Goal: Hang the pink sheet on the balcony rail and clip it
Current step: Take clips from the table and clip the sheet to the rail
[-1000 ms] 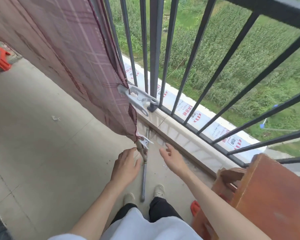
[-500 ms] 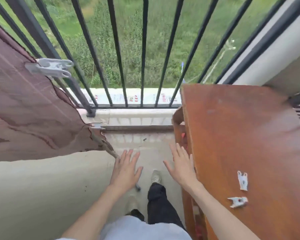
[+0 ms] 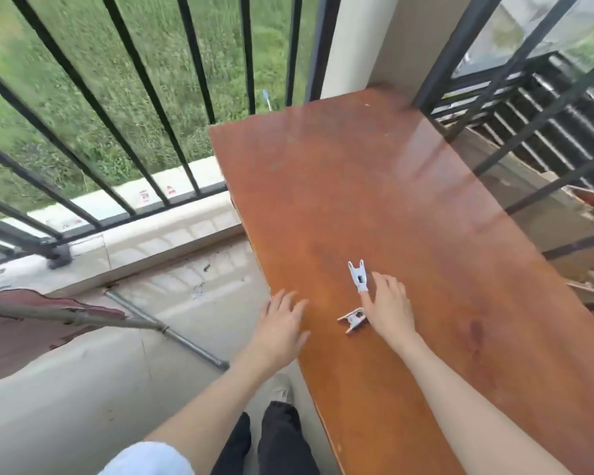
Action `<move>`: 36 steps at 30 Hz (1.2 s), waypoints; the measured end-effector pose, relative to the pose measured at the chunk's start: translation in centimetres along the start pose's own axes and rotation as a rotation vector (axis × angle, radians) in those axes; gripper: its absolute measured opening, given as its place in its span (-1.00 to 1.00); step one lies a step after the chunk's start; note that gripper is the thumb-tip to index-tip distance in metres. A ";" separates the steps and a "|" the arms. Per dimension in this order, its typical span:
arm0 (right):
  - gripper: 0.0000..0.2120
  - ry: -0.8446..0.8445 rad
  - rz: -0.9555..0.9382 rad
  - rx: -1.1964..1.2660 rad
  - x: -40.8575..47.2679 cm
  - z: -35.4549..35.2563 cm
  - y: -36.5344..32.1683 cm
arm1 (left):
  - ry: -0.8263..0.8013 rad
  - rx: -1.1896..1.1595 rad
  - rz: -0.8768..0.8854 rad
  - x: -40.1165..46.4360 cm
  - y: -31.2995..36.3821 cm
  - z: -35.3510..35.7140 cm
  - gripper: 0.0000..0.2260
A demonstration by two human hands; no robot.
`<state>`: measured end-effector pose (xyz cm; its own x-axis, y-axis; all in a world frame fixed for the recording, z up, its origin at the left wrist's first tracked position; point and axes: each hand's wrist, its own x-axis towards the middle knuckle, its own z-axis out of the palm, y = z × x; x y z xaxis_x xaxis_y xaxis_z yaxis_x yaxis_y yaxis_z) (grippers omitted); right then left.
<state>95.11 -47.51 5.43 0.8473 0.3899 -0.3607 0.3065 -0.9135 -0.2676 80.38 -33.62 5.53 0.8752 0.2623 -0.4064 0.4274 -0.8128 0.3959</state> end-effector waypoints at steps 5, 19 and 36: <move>-0.46 -0.028 -0.010 0.027 4.1 3.0 1.1 | 0.021 0.061 0.073 3.7 3.4 5.3 -0.47; -0.76 -0.006 -0.038 0.351 2.9 2.6 -1.4 | 0.269 -0.130 -0.121 2.4 0.8 5.2 -0.78; -0.68 -0.391 -0.630 0.287 -18.2 10.5 -28.7 | 0.837 -0.650 -0.796 -27.7 -20.1 0.1 -0.80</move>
<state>66.32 -27.19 10.34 0.3215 0.8843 -0.3387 0.5084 -0.4629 -0.7261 47.51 -24.59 8.70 0.1109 0.9782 -0.1753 0.7102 0.0454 0.7025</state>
